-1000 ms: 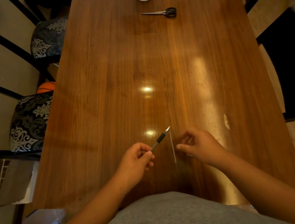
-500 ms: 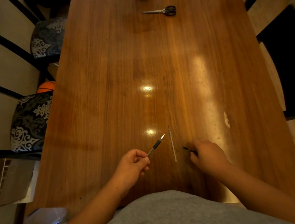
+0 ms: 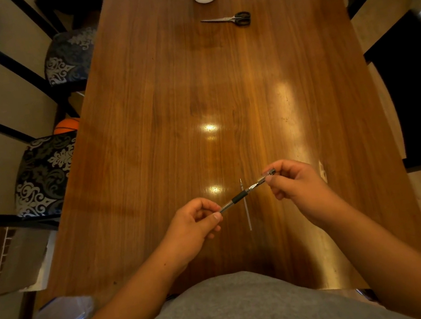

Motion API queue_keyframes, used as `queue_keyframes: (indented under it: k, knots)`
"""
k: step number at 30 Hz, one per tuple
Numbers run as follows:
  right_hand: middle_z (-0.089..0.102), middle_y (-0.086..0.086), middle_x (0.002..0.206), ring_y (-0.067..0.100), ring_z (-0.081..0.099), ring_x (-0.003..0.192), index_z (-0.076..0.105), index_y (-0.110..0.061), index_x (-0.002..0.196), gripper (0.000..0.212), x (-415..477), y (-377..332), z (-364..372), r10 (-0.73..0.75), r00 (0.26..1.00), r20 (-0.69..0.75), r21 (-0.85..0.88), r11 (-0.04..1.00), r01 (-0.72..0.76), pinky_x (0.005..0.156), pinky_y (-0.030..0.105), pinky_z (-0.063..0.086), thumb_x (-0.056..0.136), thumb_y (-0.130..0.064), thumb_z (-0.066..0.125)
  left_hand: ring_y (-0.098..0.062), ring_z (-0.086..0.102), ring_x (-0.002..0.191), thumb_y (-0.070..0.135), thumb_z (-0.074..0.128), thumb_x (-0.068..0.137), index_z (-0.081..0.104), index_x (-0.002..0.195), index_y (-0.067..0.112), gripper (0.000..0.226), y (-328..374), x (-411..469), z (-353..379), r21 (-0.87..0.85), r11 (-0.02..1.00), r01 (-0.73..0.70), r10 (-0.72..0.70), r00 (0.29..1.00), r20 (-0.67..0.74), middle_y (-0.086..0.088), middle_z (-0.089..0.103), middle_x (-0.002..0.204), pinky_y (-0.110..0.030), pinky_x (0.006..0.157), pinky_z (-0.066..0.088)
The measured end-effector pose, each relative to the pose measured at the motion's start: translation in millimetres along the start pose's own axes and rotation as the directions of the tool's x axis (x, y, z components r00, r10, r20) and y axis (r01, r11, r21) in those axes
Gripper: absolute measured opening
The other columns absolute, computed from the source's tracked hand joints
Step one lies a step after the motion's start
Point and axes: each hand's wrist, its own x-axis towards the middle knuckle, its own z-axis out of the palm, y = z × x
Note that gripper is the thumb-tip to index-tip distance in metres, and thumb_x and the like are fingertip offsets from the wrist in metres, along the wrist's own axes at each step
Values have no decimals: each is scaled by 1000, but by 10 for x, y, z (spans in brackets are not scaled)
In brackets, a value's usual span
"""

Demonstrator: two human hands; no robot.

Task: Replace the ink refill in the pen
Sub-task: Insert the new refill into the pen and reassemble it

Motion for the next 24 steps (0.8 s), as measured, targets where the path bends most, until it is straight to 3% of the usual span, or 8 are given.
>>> queue_keyframes:
  k: [10, 17, 21, 24]
  knots:
    - [60, -4, 60, 8, 55, 56, 74, -17, 90, 16, -22, -17, 21, 10, 994, 105, 36, 999, -13, 55, 22, 46, 89, -7, 61, -7, 66, 70, 8, 62, 90, 66, 95, 17, 11, 18, -63, -50, -36, 999, -18, 19, 1000, 16, 3, 72, 77, -20, 60, 52]
    - [62, -4, 61, 9, 57, 57, 73, -20, 85, 16, -48, -82, 98, 4, 992, 130, -14, 1000, -2, 55, 21, 48, 88, -8, 63, -7, 67, 71, 10, 62, 90, 69, 87, 28, 19, 51, -79, -38, -47, 998, -40, 42, 998, 39, 4, 74, 81, -19, 59, 53]
    - [66, -2, 68, 12, 60, 64, 72, -17, 87, 11, -82, -132, 159, -53, 994, 93, -55, 997, 58, 57, 22, 50, 91, -15, 62, -9, 68, 70, 12, 60, 92, 69, 88, 27, 18, 78, -85, -10, -72, 996, -43, 48, 997, 64, -1, 76, 82, -19, 59, 52]
    - [70, 0, 69, 10, 64, 63, 71, -13, 91, 10, -91, -187, 226, -98, 995, 30, 28, 995, 97, 54, 18, 51, 90, -8, 62, -12, 69, 68, 16, 59, 92, 70, 89, 28, 17, 119, -96, -6, -71, 995, -65, 73, 990, 117, -6, 77, 83, -19, 57, 52]
